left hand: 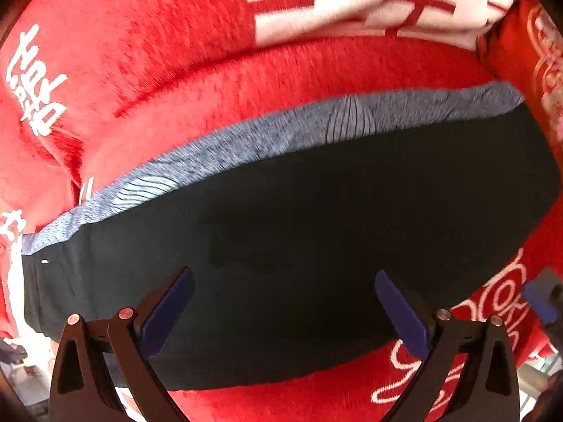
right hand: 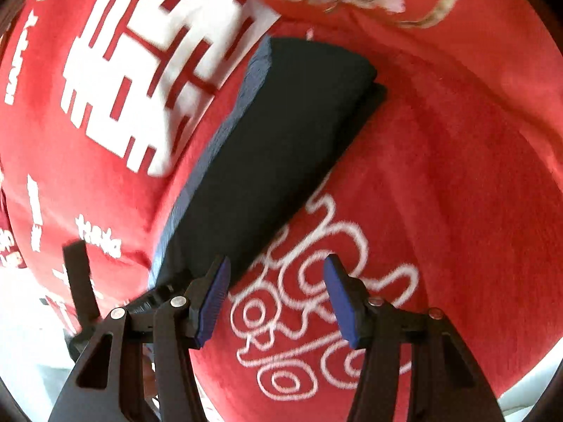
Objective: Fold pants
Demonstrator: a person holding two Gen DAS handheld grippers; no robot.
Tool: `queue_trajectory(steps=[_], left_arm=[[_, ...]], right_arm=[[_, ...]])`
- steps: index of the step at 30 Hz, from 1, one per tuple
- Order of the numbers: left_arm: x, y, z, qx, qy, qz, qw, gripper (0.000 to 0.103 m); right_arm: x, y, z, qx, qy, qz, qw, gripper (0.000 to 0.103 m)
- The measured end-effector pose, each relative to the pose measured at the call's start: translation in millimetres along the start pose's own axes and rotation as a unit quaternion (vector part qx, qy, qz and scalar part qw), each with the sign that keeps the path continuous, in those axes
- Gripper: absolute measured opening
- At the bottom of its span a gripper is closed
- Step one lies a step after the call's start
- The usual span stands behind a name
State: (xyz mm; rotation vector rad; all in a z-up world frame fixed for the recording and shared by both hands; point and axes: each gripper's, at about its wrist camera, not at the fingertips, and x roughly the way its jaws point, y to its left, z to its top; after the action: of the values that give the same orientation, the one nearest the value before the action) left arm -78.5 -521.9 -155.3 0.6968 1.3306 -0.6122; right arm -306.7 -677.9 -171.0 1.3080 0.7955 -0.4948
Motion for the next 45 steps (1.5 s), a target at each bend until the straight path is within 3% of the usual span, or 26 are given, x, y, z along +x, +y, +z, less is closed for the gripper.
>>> queue_trajectory(steps=[8, 21, 24, 25, 27, 32, 34, 37, 40, 45], left_arm=[[5.1, 0.6, -5.2, -0.025, -0.004, -0.008, 0.9996, 0.103], [1.5, -8.9, -6.8, -0.029, -0.018, -0.004, 0.9994, 0.103], [1.8, -7.3, -4.7, -0.031, -0.015, -0.007, 0.9994, 0.103], [1.0, -7.0, -3.5, -0.032, -0.014, -0.006, 0.9994, 0.103], [-3.4, -5.0, -1.9, -0.034, -0.022, 0.003, 0.9992, 0.103], [-34.0, -19.1, 1.7, -0.036, -0.069, -0.059, 0.9952, 0.097], [-31.5, -30.3, 1.3, -0.024, -0.071, -0.062, 0.9953, 0.097], [-7.4, -40.4, -7.5, -0.029, -0.041, -0.075, 0.9959, 0.097], [-1.3, -40.1, -18.1, -0.029, -0.08, -0.08, 0.9932, 0.097], [-1.2, -35.3, -22.8, -0.028, -0.101, -0.096, 0.9899, 0.097]], right_arm=[[1.9, -24.6, 21.9, 0.041, -0.039, 0.039, 0.998, 0.059], [21.1, -22.5, 56.6, 0.055, -0.102, 0.074, 0.99, 0.061], [26.8, -16.4, 64.0, 0.055, -0.101, 0.07, 0.991, 0.06], [28.7, -14.7, 67.7, 0.061, -0.093, 0.067, 0.992, 0.057], [31.8, -14.0, 73.2, 0.065, -0.067, 0.042, 0.995, 0.018], [16.6, 1.6, 75.2, 0.012, -0.053, 0.048, 0.997, 0.014], [8.4, 14.6, 72.9, -0.011, -0.057, 0.05, 0.997, 0.014], [0.7, 29.7, 70.8, -0.025, -0.062, 0.058, 0.996, 0.014], [-0.5, 48.3, 64.4, -0.058, -0.058, 0.052, 0.995, 0.014], [-8.6, 96.7, 45.1, -0.162, -0.066, 0.019, 0.984, 0.014]])
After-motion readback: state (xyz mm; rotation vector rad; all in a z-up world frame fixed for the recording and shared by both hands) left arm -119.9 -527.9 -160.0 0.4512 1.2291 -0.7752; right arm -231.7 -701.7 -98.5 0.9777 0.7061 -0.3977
